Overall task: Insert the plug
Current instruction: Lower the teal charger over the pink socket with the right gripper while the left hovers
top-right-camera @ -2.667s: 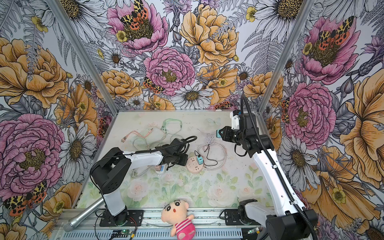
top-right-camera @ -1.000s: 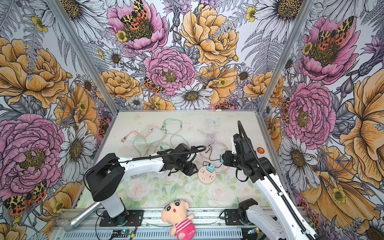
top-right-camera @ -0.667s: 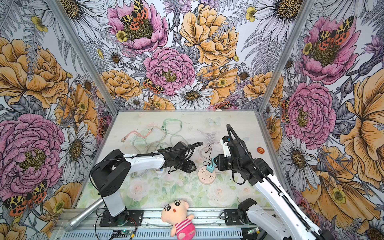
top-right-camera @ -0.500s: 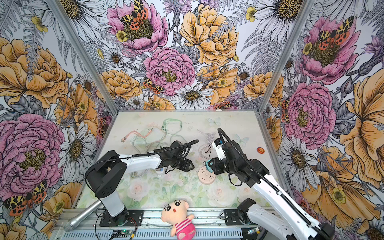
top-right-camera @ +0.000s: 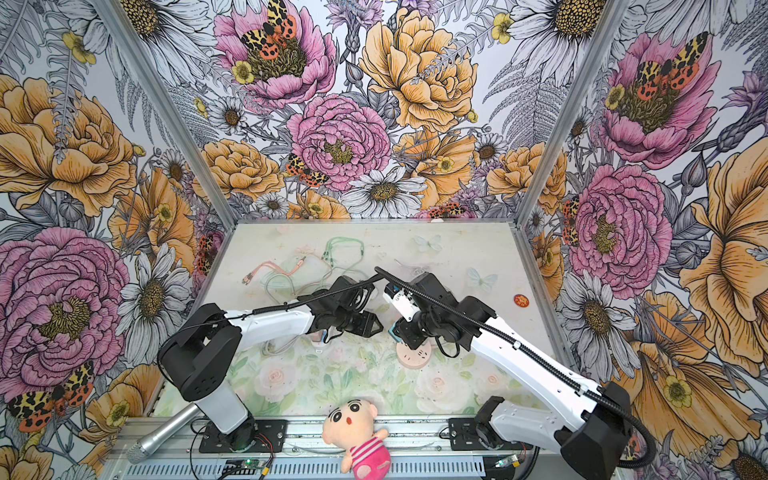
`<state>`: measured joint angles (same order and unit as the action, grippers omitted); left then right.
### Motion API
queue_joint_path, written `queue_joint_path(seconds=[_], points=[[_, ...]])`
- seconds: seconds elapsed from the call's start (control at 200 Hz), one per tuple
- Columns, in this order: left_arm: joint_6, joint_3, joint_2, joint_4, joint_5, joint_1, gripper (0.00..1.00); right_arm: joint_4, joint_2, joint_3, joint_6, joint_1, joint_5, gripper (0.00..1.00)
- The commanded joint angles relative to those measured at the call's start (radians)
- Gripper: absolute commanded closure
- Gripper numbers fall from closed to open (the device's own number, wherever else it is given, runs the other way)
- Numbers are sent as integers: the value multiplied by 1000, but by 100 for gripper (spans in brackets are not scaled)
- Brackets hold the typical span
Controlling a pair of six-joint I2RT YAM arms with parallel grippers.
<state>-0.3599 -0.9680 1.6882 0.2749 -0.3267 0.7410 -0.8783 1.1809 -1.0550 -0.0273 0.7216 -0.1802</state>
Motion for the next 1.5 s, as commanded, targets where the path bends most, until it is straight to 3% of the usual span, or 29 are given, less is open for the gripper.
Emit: queue_joint_path(seconds=[0.0,0.195,0.625,0.791,1.496], points=[[24,25,-44,12,9,-19,51,-46,37,-45,136,7,35,100],[24,36,-39,6,10,-34,51,-52,94,-24,186,37,46,100],[19,0,38,-22,-22,-34,52,-61,182,67,286,93,183,100],[16,-6,62,-32,-26,-28,52,-5,143,103,291,90,127,100],[0,9,71,-45,-19,-26,52,110,108,221,246,87,120,100]])
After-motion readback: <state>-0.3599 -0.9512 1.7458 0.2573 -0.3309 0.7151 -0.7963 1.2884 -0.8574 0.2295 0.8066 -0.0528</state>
